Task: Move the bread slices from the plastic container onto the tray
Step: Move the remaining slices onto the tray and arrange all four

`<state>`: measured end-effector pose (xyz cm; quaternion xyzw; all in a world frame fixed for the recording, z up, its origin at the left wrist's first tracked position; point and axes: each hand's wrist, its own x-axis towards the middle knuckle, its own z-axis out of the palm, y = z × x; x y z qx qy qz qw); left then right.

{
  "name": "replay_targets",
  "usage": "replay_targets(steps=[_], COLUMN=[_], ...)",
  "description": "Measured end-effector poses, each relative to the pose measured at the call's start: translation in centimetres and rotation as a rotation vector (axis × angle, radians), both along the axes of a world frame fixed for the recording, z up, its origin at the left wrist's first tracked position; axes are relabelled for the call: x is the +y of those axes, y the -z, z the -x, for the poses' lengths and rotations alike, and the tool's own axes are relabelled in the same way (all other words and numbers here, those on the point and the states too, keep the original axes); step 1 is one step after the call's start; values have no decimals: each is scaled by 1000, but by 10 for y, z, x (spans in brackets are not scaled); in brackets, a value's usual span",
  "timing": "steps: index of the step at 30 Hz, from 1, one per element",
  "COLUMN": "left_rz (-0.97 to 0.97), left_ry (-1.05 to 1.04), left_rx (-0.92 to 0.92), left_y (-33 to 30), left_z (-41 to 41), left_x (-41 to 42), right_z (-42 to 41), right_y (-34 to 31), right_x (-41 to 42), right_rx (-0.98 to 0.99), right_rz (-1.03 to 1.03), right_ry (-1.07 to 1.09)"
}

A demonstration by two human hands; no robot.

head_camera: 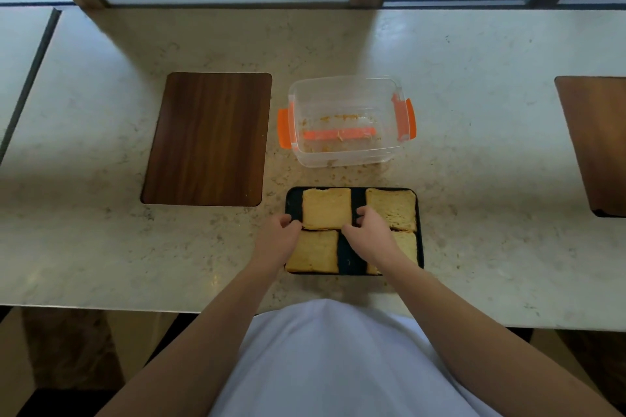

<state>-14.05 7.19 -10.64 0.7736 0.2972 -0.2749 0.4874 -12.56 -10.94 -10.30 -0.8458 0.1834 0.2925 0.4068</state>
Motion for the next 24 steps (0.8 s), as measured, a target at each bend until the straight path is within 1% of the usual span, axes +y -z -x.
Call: replay_targets(steps=[3,5,7,11,15,20,24], left_rz=[-19,-24,-17,-10,28,60,44], left_ry=[-6,25,52,43,29,54,85], left_rx=[10,7,18,13,12,54,47], left_y=[2,4,3,1,3,8,9], left_z=[16,25,32,33,29,26,22], left_x=[11,12,9,2,-1,-8,-13], right_z=[20,32,37,38,38,37,33], right_y=[2,2,5,6,6,7,5], right_x=[2,5,9,12,8,-3,-11], right_rx=[-2,57,104,149,151,172,187], right_rz=[30,9,-5,-13,-18,-2,-3], right_ry=[-92,-154,-172,-180,-172,-126,-115])
